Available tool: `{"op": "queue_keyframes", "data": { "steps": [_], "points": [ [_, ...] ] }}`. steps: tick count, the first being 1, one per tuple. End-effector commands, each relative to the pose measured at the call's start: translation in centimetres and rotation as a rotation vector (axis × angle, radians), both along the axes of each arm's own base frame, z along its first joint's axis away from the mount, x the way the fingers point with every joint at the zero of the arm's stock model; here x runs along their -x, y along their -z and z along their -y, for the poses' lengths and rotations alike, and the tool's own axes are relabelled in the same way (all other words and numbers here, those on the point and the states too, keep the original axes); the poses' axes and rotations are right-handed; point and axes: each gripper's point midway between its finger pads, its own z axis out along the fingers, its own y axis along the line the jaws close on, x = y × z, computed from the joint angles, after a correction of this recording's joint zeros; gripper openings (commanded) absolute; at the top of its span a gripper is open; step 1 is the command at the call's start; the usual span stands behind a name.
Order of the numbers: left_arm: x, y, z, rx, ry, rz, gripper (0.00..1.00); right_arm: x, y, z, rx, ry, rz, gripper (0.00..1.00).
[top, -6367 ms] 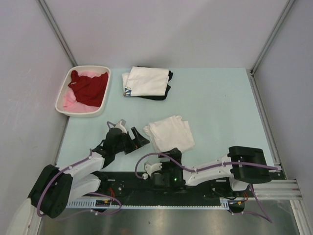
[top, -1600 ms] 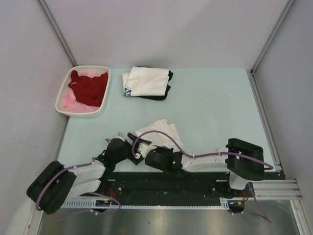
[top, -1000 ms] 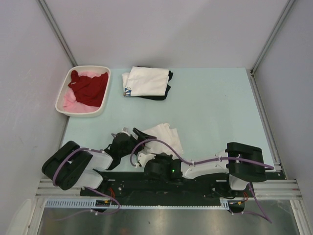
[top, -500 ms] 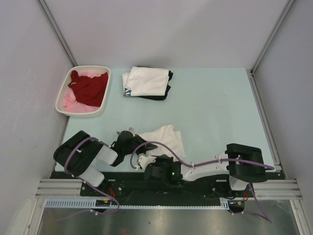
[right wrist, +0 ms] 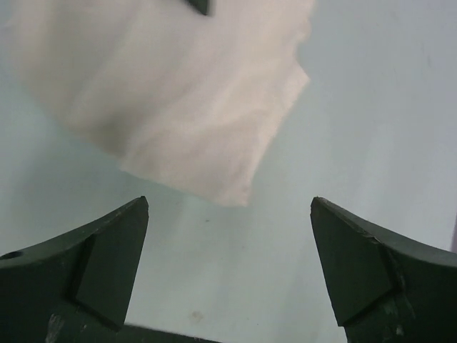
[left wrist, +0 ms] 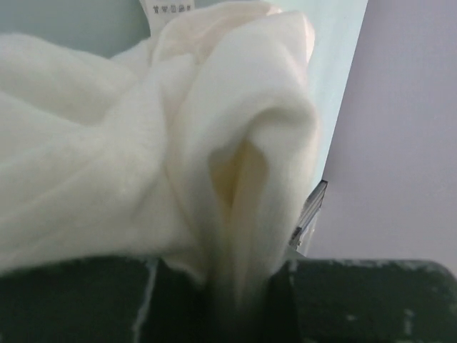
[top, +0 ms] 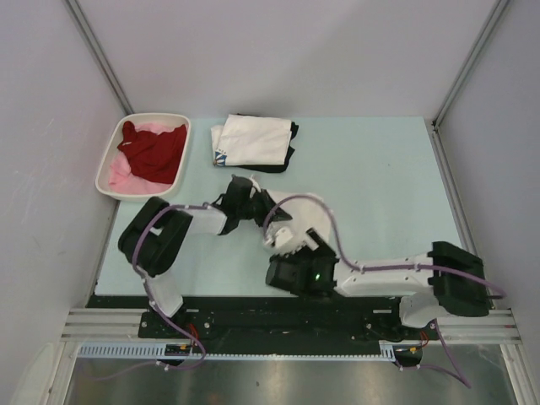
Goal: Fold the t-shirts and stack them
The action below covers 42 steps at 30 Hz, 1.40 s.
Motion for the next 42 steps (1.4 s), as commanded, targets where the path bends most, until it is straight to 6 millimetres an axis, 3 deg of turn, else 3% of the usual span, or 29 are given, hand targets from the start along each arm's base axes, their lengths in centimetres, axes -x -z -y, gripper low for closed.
{"op": "queue_keyframes", "data": {
  "steps": [1, 2, 3, 5, 6, 8, 9, 10, 11, 12, 13, 14, 15, 16, 17, 18, 19, 20, 21, 24, 29, 37, 42],
  "points": [
    [-4.0, -0.9, 0.6, -0.069, 0.16, 0.105, 0.0, -3.6, -3.8, 5.7, -0.37, 0.429, -0.012, 1.0],
    [-4.3, -0.6, 0.4, -0.095, 0.18, 0.085, 0.0, -4.4, -4.1, 7.0, -0.403, 0.497, -0.003, 1.0],
    [-6.8, -2.5, 0.7, -0.095, 0.172, 0.133, 0.0, -4.7, -4.6, 7.6, -0.436, 0.526, 0.003, 1.0],
    [-8.1, -1.6, 0.3, -0.137, 0.197, 0.121, 0.0, -5.3, -5.6, 8.2, -0.521, 0.555, -0.005, 1.0],
    [-10.4, -3.7, 0.7, -0.135, 0.191, 0.17, 0.0, -6.1, -5.9, 8.9, -0.55, 0.595, -0.006, 1.0],
    [-11.9, -2.6, -0.1, -0.19, 0.209, 0.158, 0.0, -6.7, -6.7, 8.6, -0.653, 0.601, -0.053, 1.0],
    [-14.1, -4.5, -0.1, -0.195, 0.198, 0.209, 0.0, -7.1, -6.5, 8.9, -0.651, 0.594, -0.064, 1.0],
    [-14.7, -3.4, -0.2, -0.213, 0.22, 0.202, 0.0, -7.3, -6.9, 8.3, -0.691, 0.575, -0.07, 1.0],
    [-15.8, -4.9, 0.1, -0.212, 0.224, 0.22, 0.0, -7.3, -7.1, 8.3, -0.701, 0.565, -0.068, 1.0],
    [-16.4, -5.0, 0.1, -0.218, 0.227, 0.229, 0.0, -7.4, -6.9, 8.2, -0.694, 0.553, -0.07, 1.0],
    [-16.6, -3.7, -0.1, -0.242, 0.247, 0.203, 0.0, -7.5, -6.9, 8.0, -0.7, 0.549, -0.071, 1.0],
    [-18.2, -5.7, 0.4, -0.236, 0.246, 0.257, 0.0, -7.5, -6.5, 8.0, -0.687, 0.549, -0.074, 1.0],
    [-18.8, -6.1, 0.7, -0.238, 0.253, 0.271, 0.0, -7.6, -6.2, 7.8, -0.685, 0.546, -0.079, 1.0],
    [-18.8, -4.6, 0.6, -0.258, 0.277, 0.232, 0.0, -7.5, -5.6, 7.7, -0.679, 0.542, -0.092, 1.0],
    [-20.6, -7.2, 1.1, -0.251, 0.267, 0.301, 0.0, -7.4, -5.3, 7.5, -0.678, 0.541, -0.1, 1.0],
    [-21.3, -7.7, 1.0, -0.249, 0.269, 0.316, 0.0, -7.3, -4.5, 7.4, -0.666, 0.542, -0.116, 1.0],
    [-21.5, -6.7, 1.0, -0.253, 0.275, 0.283, 0.0, -7.2, -3.8, 7.2, -0.659, 0.538, -0.127, 1.0],
    [-22.8, -9.2, 1.3, -0.224, 0.265, 0.342, 0.0, -7.1, -3.3, 7.2, -0.653, 0.537, -0.134, 1.0],
    [-23.7, -8.9, 0.8, -0.204, 0.237, 0.316, 0.0, -7.0, -2.7, 7.1, -0.647, 0.538, -0.145, 1.0],
    [-26.0, -11.6, 0.0, -0.101, 0.192, 0.371, 0.0, -6.8, -1.4, 6.8, -0.649, 0.53, -0.166, 1.0],
    [-28.8, -13.5, -3.4, -0.024, 0.122, 0.407, 0.0, -6.8, -0.9, 6.5, -0.652, 0.515, -0.18, 1.0],
    [-30.9, -17.3, -8.1, 0.056, 0.086, 0.495, 0.0, -6.8, 0.5, 4.6, -0.664, 0.486, -0.22, 1.0],
    [-31.6, -15.6, -11.3, 0.021, 0.05, 0.462, 0.0, -6.8, 1.0, 3.9, -0.671, 0.475, -0.233, 1.0]
  ]
}}
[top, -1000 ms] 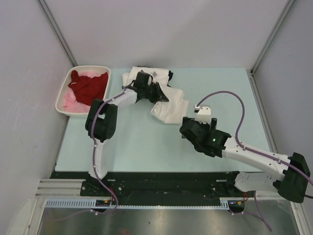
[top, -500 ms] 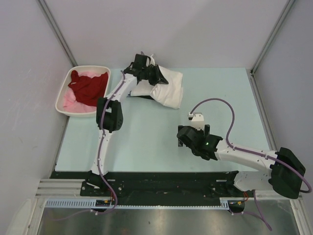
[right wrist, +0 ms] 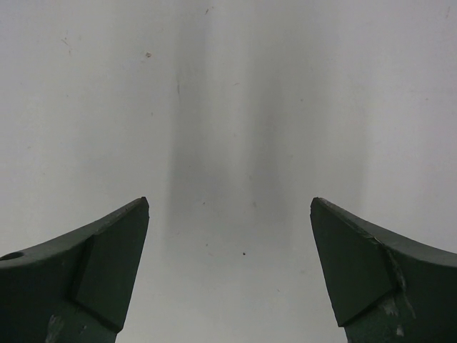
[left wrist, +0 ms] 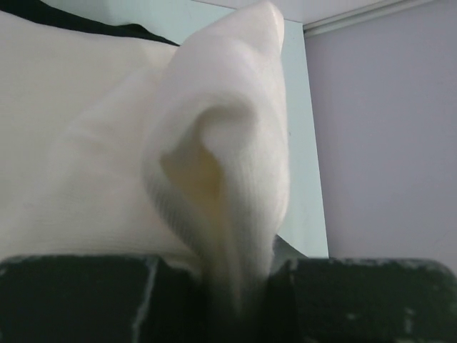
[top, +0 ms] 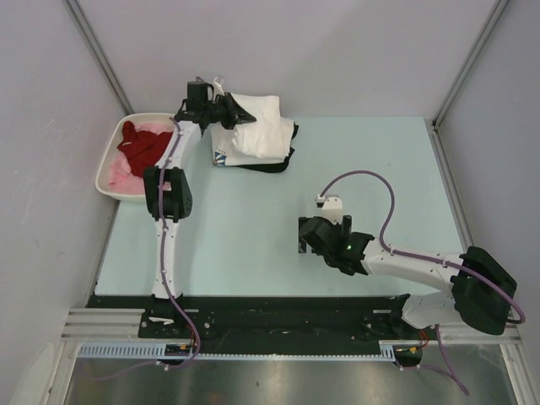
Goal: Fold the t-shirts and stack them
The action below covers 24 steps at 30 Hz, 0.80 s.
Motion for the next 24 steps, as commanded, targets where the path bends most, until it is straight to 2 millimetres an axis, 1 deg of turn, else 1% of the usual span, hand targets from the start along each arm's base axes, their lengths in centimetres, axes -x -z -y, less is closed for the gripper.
{"op": "queue_keyframes", "data": {
  "steps": [1, 2, 4, 6, 7, 8, 9, 10, 11, 12, 13, 16, 18, 19, 20, 21, 22, 23, 24],
  "points": [
    [-0.1, -3.0, -1.6, 0.022, 0.025, 0.085, 0.0, -0.4, -0.2, -1.3, -0.046, -0.011, 0.018, 1.0],
    [-0.2, -2.2, -2.1, 0.005, 0.021, 0.081, 0.0, -0.3, -0.1, -1.5, -0.047, -0.016, 0.015, 1.0],
    [0.0, -1.0, -2.3, -0.005, 0.027, 0.057, 0.0, -0.3, 0.0, -1.6, -0.046, -0.019, 0.014, 1.0],
    [0.1, 0.6, -2.5, -0.021, 0.034, 0.033, 0.0, -0.3, 0.1, -1.6, -0.045, -0.019, 0.01, 1.0],
    [0.2, 1.4, -2.6, -0.029, 0.034, 0.019, 0.02, -0.2, 0.2, -1.7, -0.044, -0.025, 0.005, 1.0],
    [0.2, 2.6, -2.6, -0.046, 0.034, 0.005, 0.06, -0.2, 0.3, -1.7, -0.045, -0.024, 0.003, 1.0],
    [0.3, 3.3, -2.8, -0.055, 0.033, -0.01, 0.27, -0.1, 0.5, -1.6, -0.037, -0.024, -0.001, 1.0],
    [0.4, 4.1, -2.9, -0.063, 0.031, -0.026, 0.39, -0.1, 0.5, -1.6, -0.037, -0.027, -0.003, 1.0],
    [0.6, 5.2, -3.0, -0.081, 0.037, -0.038, 0.47, -0.1, 0.7, -1.6, -0.033, -0.025, -0.006, 1.0],
    [0.5, 5.8, -3.4, -0.102, 0.025, -0.046, 0.99, 0.0, 0.6, -1.6, -0.032, -0.027, -0.007, 1.0],
    [0.5, 6.4, -3.6, -0.115, 0.016, -0.056, 1.0, 0.0, 0.7, -1.6, -0.032, -0.03, -0.008, 1.0],
    [0.5, 8.0, -5.5, -0.149, -0.037, -0.109, 1.0, 0.0, 0.5, -1.6, -0.03, -0.036, -0.005, 1.0],
    [0.5, 7.9, -7.5, -0.184, -0.097, -0.135, 1.0, -0.1, 0.5, -1.4, -0.021, -0.023, -0.004, 1.0],
    [0.4, 8.5, -9.0, -0.241, -0.163, -0.162, 1.0, -0.2, 0.4, -1.2, -0.015, -0.018, 0.0, 1.0],
    [0.8, 7.5, -9.8, -0.266, -0.196, -0.177, 1.0, -0.3, 0.4, -0.8, 0.008, -0.004, 0.004, 0.99],
    [1.3, 7.4, -10.4, -0.3, -0.226, -0.197, 1.0, -0.5, 0.1, -0.7, 0.009, 0.015, 0.009, 1.0],
    [1.4, 7.0, -14.0, -0.397, -0.347, -0.217, 1.0, -0.8, 0.1, -0.3, 0.03, 0.034, 0.018, 1.0],
    [2.3, 7.1, -14.9, -0.439, -0.37, -0.244, 1.0, -0.8, 0.3, 0.2, 0.061, 0.046, 0.01, 1.0],
    [3.4, 7.9, -15.6, -0.481, -0.39, -0.283, 1.0, -1.2, -0.2, 0.1, 0.057, 0.069, 0.017, 1.0]
  ]
}}
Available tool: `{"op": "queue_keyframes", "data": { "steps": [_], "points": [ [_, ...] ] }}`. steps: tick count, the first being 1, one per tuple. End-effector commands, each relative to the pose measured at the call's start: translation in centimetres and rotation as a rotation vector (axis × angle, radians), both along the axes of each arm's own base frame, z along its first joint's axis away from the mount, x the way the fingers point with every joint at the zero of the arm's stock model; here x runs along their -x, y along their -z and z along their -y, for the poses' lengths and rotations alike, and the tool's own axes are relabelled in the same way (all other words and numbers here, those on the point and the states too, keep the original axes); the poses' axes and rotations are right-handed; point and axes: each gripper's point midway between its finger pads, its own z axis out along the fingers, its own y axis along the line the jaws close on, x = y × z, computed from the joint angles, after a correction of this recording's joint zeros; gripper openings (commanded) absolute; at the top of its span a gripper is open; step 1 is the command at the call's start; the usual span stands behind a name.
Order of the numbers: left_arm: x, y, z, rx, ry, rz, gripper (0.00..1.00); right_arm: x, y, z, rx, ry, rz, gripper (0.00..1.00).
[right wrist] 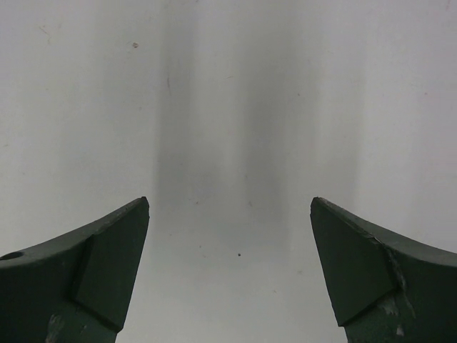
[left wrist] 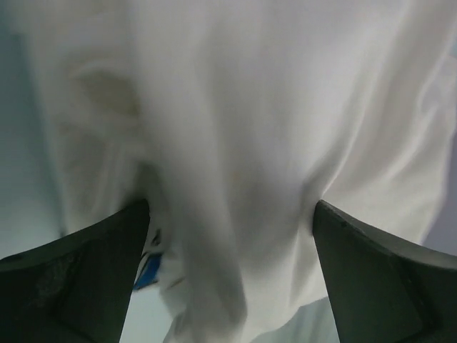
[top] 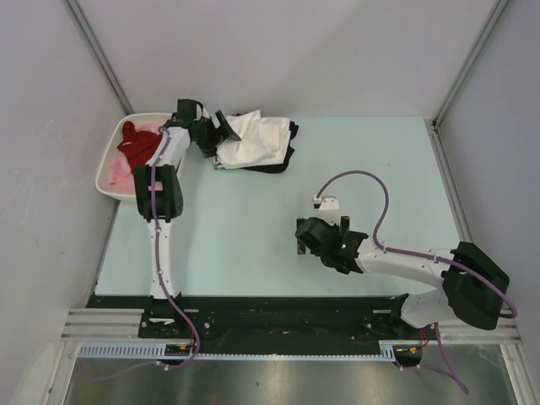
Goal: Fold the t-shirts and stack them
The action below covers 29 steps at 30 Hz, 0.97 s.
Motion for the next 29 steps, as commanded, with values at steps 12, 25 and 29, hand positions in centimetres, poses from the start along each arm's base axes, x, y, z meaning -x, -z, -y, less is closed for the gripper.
{"op": "queue_keyframes", "data": {
  "steps": [12, 25, 29],
  "points": [
    [16.7, -5.7, -11.9, -0.406, -0.523, -0.155, 1.0, -4.0, -2.6, 5.1, 0.092, 0.223, 0.026, 1.0],
    [31.2, -14.8, -7.8, -0.406, -0.311, 0.335, 1.0, -7.8, -13.6, 4.8, -0.097, 0.157, 0.18, 1.0],
    [32.9, -16.0, -9.9, -0.503, -0.356, 0.37, 1.0, -8.8, -17.2, 4.0, -0.053, 0.15, 0.218, 1.0]
  ]
}}
